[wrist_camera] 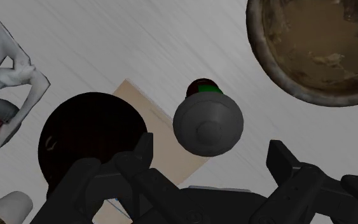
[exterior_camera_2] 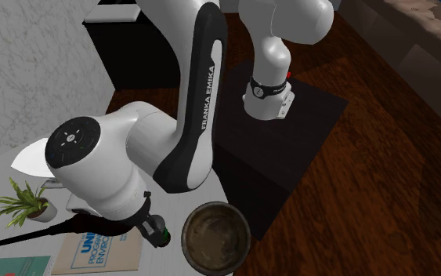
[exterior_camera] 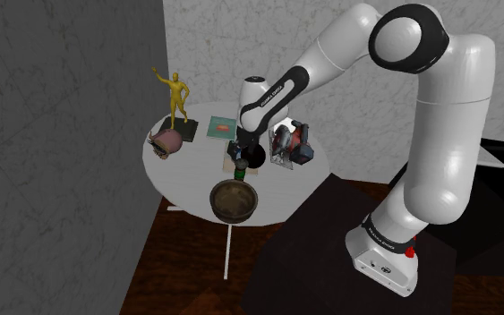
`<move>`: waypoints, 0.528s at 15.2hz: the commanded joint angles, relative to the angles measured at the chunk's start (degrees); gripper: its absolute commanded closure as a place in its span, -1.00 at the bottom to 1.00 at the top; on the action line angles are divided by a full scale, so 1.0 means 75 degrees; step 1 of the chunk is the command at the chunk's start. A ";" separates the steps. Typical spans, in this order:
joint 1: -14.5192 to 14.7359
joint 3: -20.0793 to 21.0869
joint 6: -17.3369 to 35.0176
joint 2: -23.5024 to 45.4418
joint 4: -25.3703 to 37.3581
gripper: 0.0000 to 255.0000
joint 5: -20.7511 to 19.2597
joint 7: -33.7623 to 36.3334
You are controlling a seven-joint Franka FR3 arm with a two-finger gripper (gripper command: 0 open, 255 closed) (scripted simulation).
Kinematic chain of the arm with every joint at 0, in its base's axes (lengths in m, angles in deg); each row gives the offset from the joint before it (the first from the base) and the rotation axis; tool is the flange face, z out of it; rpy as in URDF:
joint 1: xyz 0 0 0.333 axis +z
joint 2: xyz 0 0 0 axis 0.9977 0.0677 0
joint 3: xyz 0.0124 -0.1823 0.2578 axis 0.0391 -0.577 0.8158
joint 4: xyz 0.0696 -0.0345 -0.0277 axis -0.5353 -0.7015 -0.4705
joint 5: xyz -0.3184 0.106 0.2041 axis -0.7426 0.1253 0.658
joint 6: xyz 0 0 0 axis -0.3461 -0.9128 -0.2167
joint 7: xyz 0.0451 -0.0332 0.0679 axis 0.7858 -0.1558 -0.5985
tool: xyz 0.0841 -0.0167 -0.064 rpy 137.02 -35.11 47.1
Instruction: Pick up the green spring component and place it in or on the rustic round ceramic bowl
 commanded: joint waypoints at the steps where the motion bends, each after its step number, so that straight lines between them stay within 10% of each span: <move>1: 0.0005 -0.0003 0.0143 0.0187 0.0050 -1.00 -0.0004 0.0006; 8: 0.0013 -0.0014 0.0412 0.0527 0.0121 -1.00 -0.0016 0.0015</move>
